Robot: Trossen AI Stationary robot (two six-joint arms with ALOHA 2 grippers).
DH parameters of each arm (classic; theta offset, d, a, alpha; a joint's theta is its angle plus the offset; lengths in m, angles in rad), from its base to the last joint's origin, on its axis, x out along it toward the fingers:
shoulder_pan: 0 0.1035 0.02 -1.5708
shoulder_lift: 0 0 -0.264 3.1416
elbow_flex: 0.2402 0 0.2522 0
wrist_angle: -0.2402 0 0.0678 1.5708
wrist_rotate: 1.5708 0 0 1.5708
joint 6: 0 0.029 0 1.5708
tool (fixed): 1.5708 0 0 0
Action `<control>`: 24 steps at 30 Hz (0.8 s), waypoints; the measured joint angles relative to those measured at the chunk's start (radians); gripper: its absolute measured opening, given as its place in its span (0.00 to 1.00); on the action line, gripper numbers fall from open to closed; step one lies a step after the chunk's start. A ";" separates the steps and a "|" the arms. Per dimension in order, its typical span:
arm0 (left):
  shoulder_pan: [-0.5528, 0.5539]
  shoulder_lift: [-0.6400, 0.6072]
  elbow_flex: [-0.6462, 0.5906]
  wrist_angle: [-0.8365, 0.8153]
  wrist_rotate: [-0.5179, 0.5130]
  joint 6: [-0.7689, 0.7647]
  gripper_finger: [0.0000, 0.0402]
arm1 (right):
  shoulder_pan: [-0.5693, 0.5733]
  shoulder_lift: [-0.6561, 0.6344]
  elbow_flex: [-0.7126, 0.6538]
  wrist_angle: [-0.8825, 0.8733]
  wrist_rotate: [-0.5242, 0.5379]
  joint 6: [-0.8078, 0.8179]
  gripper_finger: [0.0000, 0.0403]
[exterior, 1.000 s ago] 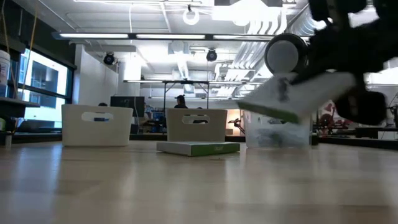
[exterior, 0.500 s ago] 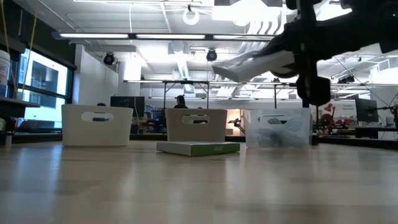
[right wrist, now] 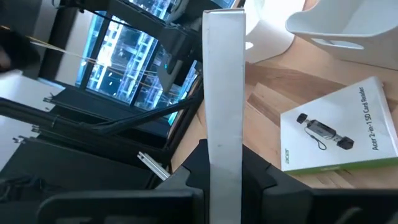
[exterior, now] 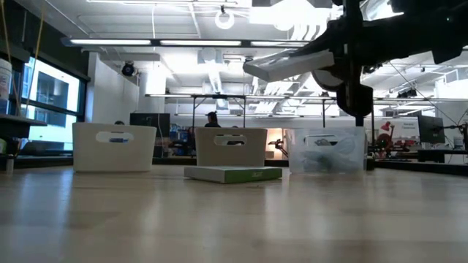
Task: Pick and place items into bin
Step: Put the bottom white card reader box into the gray bin
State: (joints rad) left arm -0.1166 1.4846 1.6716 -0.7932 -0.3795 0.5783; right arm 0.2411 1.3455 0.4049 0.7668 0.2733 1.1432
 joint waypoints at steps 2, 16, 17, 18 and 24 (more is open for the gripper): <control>-0.026 -0.021 -0.075 0.086 0.007 -0.010 0.00 | -0.004 0.000 0.000 0.001 -0.001 -0.003 0.09; -0.135 -0.211 -0.451 0.400 -0.090 -0.157 0.00 | -0.088 0.000 0.000 0.044 -0.045 -0.026 0.10; -0.138 -0.233 -0.474 0.394 -0.111 -0.173 0.00 | -0.095 0.000 0.000 0.048 -0.046 -0.027 0.10; -0.143 -0.251 -0.495 0.395 -0.132 -0.189 0.00 | -0.101 0.000 0.002 0.047 -0.046 -0.027 0.10; -0.155 -0.357 -0.632 0.397 -0.221 -0.299 0.00 | -0.142 0.000 0.086 -0.052 -0.043 -0.062 0.09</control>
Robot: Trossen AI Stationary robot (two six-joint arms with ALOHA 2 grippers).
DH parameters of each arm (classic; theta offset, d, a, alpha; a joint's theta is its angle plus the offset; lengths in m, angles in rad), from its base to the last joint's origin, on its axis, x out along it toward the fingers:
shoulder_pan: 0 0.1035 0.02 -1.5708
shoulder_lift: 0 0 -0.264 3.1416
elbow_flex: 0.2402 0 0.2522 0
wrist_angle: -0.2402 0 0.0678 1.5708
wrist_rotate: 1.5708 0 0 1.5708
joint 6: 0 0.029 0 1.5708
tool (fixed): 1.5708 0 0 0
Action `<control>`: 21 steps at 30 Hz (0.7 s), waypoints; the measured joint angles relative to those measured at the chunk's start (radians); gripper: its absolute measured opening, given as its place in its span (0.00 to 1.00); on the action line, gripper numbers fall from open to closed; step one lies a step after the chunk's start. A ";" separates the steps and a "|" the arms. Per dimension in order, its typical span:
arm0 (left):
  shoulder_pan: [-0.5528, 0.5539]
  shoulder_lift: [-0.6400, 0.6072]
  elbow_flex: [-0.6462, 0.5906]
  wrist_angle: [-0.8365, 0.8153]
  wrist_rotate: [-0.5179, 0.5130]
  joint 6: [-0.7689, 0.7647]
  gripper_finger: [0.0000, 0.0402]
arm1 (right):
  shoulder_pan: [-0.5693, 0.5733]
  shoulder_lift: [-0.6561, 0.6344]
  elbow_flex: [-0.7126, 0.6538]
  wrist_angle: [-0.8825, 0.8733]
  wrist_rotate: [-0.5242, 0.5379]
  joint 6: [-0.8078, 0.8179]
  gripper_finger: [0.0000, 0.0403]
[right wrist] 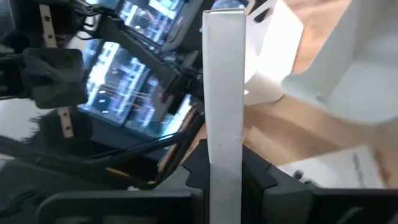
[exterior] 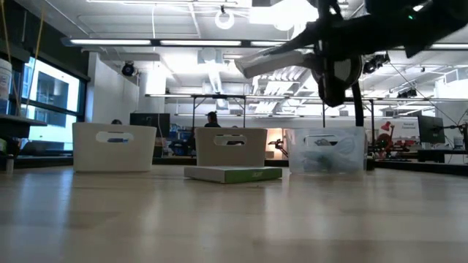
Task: Pick and place items into bin
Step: Put the bottom white card reader box into the gray bin
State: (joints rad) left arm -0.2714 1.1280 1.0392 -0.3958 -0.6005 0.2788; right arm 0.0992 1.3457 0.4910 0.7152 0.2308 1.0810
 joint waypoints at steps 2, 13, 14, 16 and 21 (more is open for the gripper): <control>0.000 -0.021 -0.032 0.007 -0.017 -0.028 0.00 | -0.015 0.000 0.042 -0.065 0.004 -0.024 0.10; 0.000 -0.049 -0.100 0.005 -0.044 -0.058 0.00 | -0.103 0.000 0.242 -0.367 0.089 -0.095 0.08; 0.000 -0.049 -0.110 0.005 -0.044 -0.060 0.00 | -0.112 0.000 0.253 -0.382 0.089 -0.096 0.09; -0.002 -0.051 -0.129 0.004 -0.043 -0.066 0.00 | -0.125 0.002 0.268 -0.394 0.089 -0.095 0.10; -0.026 -0.059 -0.181 0.006 -0.045 -0.099 0.00 | -0.141 0.036 0.287 -0.399 0.089 -0.086 0.11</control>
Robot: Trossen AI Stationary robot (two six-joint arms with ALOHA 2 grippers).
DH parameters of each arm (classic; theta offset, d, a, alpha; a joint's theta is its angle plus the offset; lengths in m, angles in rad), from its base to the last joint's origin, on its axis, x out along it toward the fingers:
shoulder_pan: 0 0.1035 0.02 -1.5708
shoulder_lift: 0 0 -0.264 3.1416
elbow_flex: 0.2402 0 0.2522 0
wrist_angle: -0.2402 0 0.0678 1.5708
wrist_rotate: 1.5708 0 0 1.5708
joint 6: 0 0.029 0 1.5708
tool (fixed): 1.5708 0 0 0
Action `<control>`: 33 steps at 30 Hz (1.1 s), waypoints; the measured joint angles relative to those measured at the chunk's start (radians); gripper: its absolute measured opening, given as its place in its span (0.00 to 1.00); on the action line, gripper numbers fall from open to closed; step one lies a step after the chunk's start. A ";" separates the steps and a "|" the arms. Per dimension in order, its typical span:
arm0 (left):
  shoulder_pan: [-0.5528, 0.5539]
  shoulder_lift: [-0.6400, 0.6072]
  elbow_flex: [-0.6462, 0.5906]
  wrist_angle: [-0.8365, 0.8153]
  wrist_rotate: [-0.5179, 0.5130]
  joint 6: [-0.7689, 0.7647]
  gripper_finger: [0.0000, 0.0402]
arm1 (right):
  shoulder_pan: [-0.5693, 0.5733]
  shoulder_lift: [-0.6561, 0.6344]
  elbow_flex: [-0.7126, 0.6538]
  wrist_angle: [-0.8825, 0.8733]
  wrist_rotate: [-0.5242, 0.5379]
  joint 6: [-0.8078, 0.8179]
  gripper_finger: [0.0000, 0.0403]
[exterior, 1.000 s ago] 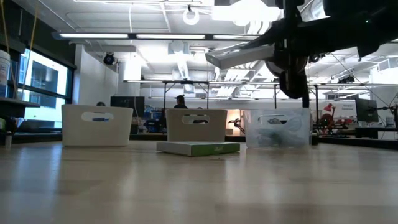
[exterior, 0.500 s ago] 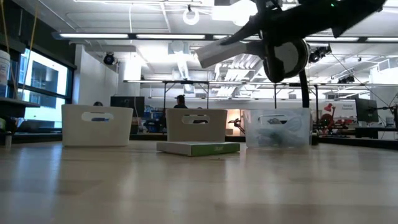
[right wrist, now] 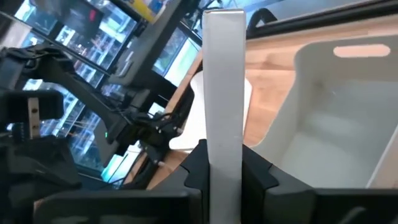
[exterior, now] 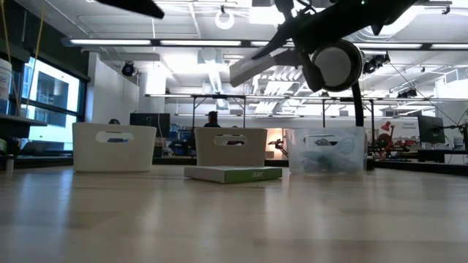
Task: Pick and place items into bin
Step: Put the bottom white card reader box into the gray bin
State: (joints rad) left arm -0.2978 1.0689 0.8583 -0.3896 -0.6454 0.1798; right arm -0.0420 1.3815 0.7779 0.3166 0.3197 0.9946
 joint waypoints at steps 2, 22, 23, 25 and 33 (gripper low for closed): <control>-0.011 -0.007 -0.024 0.000 0.000 -0.026 0.00 | -0.001 0.028 0.013 0.002 0.001 0.017 0.10; -0.106 -0.066 -0.062 -0.042 -0.081 -0.064 0.00 | -0.073 0.336 0.278 -0.079 -0.012 0.022 0.11; -0.113 -0.074 -0.062 -0.058 -0.089 -0.070 0.00 | -0.077 0.336 0.285 -0.107 -0.004 0.022 0.11; -0.129 -0.088 -0.062 -0.077 -0.113 -0.086 0.00 | -0.084 0.330 0.291 -0.146 0.017 0.022 0.10; -0.169 -0.118 -0.062 -0.130 -0.190 -0.110 0.00 | -0.112 0.327 0.290 -0.223 0.018 0.103 0.09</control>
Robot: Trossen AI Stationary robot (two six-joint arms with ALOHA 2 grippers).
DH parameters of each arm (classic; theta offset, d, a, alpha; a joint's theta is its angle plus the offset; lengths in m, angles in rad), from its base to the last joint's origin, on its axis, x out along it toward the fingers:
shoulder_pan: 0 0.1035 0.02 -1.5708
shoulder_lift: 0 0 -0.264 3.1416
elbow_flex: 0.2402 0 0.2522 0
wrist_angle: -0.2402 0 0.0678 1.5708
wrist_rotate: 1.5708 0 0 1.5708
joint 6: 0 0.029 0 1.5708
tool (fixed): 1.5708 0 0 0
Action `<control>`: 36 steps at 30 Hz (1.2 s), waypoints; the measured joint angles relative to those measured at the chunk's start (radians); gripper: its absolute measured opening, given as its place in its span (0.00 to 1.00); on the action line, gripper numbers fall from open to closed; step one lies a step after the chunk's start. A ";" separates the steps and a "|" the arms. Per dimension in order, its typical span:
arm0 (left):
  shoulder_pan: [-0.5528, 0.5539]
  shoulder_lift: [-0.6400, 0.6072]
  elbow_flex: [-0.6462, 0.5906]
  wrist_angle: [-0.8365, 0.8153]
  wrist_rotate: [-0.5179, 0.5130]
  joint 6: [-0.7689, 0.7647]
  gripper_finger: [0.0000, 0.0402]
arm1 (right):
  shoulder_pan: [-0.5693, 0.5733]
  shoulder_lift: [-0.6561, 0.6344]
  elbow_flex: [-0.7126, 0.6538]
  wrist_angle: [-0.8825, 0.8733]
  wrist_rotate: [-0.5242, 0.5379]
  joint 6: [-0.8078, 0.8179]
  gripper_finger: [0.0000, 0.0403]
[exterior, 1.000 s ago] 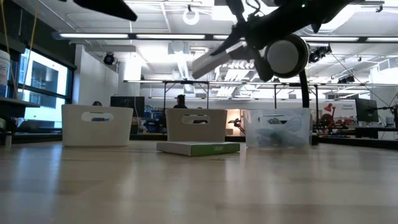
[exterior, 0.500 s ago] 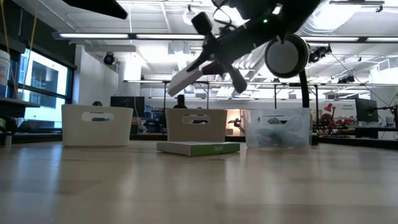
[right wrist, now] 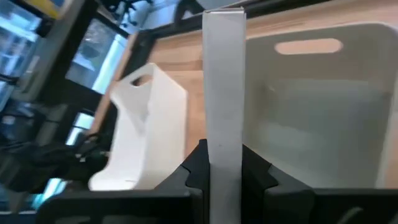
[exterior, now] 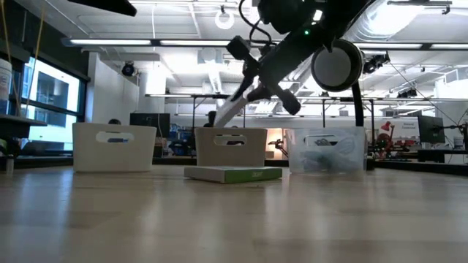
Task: Pick and place items into bin
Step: Put the bottom white card reader box into the gray bin
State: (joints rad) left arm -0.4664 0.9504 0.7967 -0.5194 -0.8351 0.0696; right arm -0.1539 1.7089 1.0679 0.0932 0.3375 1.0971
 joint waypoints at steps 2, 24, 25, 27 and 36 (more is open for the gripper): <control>0.001 -0.003 0.000 -0.003 -0.004 0.001 0.00 | 0.000 0.001 0.000 -0.018 0.009 0.005 0.10; 0.001 -0.005 0.000 -0.004 -0.026 0.003 0.00 | -0.050 0.001 -0.001 -0.029 -0.047 0.013 0.13; 0.001 -0.005 0.000 -0.004 -0.029 0.003 0.00 | -0.050 0.001 -0.001 -0.032 -0.049 0.012 0.14; 0.001 -0.005 0.000 -0.002 -0.033 0.003 0.00 | -0.050 0.001 -0.001 -0.040 -0.054 0.013 0.16; 0.001 -0.004 0.000 0.000 -0.038 0.003 0.00 | -0.050 0.001 -0.002 -0.070 -0.056 0.025 0.17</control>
State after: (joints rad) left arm -0.4652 0.9463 0.7967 -0.5198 -0.8732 0.0723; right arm -0.2035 1.7103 1.0664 0.0227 0.2813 1.1217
